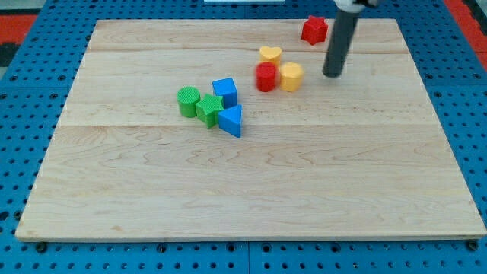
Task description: Place the yellow hexagon below the yellow heart
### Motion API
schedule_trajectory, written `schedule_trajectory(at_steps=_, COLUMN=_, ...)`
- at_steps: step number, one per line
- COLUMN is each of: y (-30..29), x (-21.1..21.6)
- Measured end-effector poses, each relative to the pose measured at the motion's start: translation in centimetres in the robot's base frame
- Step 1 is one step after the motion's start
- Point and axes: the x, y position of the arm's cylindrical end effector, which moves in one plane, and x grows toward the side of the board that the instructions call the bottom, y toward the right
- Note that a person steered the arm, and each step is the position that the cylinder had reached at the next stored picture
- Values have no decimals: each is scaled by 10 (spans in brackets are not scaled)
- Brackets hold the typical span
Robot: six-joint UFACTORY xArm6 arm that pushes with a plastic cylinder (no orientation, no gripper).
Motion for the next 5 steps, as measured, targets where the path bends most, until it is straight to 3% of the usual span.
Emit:
schedule_trajectory(at_steps=1, y=28, x=44)
schedule_trajectory(at_steps=2, y=15, x=85)
schedule_trajectory(at_steps=5, y=-88, x=59)
